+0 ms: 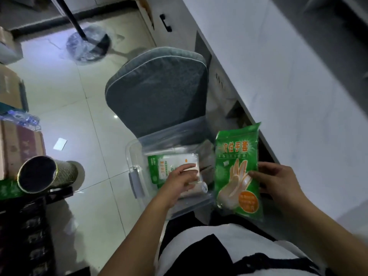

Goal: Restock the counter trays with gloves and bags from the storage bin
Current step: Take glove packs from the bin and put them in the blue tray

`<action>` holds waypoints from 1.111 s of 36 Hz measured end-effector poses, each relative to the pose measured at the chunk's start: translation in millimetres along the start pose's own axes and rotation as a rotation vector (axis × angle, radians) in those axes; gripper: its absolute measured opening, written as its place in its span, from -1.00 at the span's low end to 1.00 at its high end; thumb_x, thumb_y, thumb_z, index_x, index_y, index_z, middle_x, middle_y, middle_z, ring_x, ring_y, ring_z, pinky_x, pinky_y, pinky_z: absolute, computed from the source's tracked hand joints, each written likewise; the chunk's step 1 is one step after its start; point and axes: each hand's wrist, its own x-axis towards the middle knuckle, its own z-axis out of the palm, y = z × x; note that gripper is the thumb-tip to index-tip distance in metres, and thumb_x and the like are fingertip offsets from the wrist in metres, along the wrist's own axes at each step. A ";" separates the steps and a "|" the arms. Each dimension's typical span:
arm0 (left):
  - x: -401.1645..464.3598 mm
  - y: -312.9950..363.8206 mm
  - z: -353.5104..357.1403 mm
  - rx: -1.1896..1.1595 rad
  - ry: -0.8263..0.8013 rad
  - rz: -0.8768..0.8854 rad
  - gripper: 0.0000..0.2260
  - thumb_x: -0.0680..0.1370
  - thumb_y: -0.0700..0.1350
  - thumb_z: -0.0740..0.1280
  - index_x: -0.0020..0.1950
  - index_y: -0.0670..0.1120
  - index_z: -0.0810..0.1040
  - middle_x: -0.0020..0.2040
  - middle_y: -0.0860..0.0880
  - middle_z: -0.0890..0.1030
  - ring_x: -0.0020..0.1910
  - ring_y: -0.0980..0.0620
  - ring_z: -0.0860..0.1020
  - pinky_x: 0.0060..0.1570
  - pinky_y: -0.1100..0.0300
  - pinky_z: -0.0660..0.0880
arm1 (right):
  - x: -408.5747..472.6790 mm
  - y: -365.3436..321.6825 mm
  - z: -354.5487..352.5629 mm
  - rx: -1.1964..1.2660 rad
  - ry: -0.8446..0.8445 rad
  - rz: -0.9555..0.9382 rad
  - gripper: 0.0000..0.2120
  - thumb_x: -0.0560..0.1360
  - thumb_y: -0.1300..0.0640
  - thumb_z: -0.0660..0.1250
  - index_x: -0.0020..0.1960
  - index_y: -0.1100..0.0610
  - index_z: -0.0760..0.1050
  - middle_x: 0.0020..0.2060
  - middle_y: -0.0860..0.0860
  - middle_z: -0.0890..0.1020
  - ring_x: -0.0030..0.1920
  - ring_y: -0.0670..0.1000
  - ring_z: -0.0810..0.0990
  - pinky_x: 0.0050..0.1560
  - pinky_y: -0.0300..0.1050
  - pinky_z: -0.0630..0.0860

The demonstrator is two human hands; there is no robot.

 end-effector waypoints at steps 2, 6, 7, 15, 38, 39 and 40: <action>25.7 -3.2 -16.3 0.059 0.189 -0.042 -0.79 0.53 -0.28 0.37 0.13 -0.09 0.61 0.06 -0.19 0.66 0.01 -0.11 0.64 0.12 -0.02 0.59 | 1.3 9.1 2.9 -0.042 0.060 -0.013 -0.80 0.42 0.42 0.42 -0.09 0.16 0.69 -0.19 0.18 0.74 -0.11 0.27 0.70 0.02 0.39 0.58; 75.4 -8.7 -51.8 0.486 0.360 -0.027 -0.66 0.50 -0.30 0.34 0.27 -0.14 0.56 0.23 -0.18 0.59 0.01 -0.12 0.58 -0.01 0.13 0.52 | 1.5 26.0 0.6 -0.284 0.126 -0.051 -0.81 0.43 0.33 0.46 -0.08 0.07 0.71 -0.22 0.00 0.75 -0.16 0.04 0.73 0.00 0.21 0.64; 86.5 -9.5 -58.2 0.598 0.338 -0.030 -0.63 0.51 -0.29 0.34 0.32 -0.14 0.53 0.27 -0.17 0.57 0.06 -0.13 0.58 0.03 0.12 0.53 | 0.6 29.0 0.7 -0.355 0.139 -0.066 -0.81 0.43 0.31 0.47 -0.08 0.04 0.70 -0.23 -0.05 0.74 -0.19 -0.04 0.72 -0.03 0.15 0.64; 158.2 -8.5 -70.3 1.307 0.149 0.042 -0.64 0.54 -0.17 0.31 0.35 -0.08 0.49 0.29 -0.16 0.55 0.18 -0.15 0.54 0.19 0.01 0.50 | -12.5 49.3 7.3 -0.673 0.204 -0.142 -0.80 0.41 0.25 0.49 0.00 0.04 0.71 -0.24 -0.16 0.69 -0.22 -0.10 0.67 -0.18 -0.03 0.61; 202.9 -25.4 36.4 2.365 -0.646 0.337 -0.64 0.62 -0.17 0.24 0.43 -0.07 0.42 0.37 -0.15 0.50 0.35 -0.17 0.46 0.11 0.25 0.39 | -36.7 66.1 -26.4 -0.706 0.253 -0.199 -0.70 0.38 0.38 0.49 0.00 0.04 0.71 -0.23 -0.21 0.65 -0.15 -0.18 0.60 -0.24 -0.47 0.44; 196.1 -23.2 38.7 2.402 -0.660 0.315 -0.67 0.64 -0.17 0.22 0.41 -0.10 0.45 0.38 -0.13 0.49 0.37 -0.18 0.45 0.26 0.13 0.38 | -38.3 65.6 -28.1 -0.696 0.251 -0.201 -0.69 0.38 0.38 0.49 0.00 0.03 0.71 -0.23 -0.25 0.63 -0.15 -0.19 0.60 -0.24 -0.45 0.45; 188.0 -18.2 40.0 2.329 -0.568 0.172 -0.69 0.65 -0.18 0.20 0.38 -0.11 0.48 0.39 -0.11 0.49 0.37 -0.17 0.45 0.34 0.00 0.36 | -39.4 64.9 -29.7 -0.688 0.252 -0.208 -0.69 0.38 0.38 0.48 -0.01 0.03 0.70 -0.23 -0.28 0.63 -0.17 -0.20 0.60 -0.25 -0.42 0.46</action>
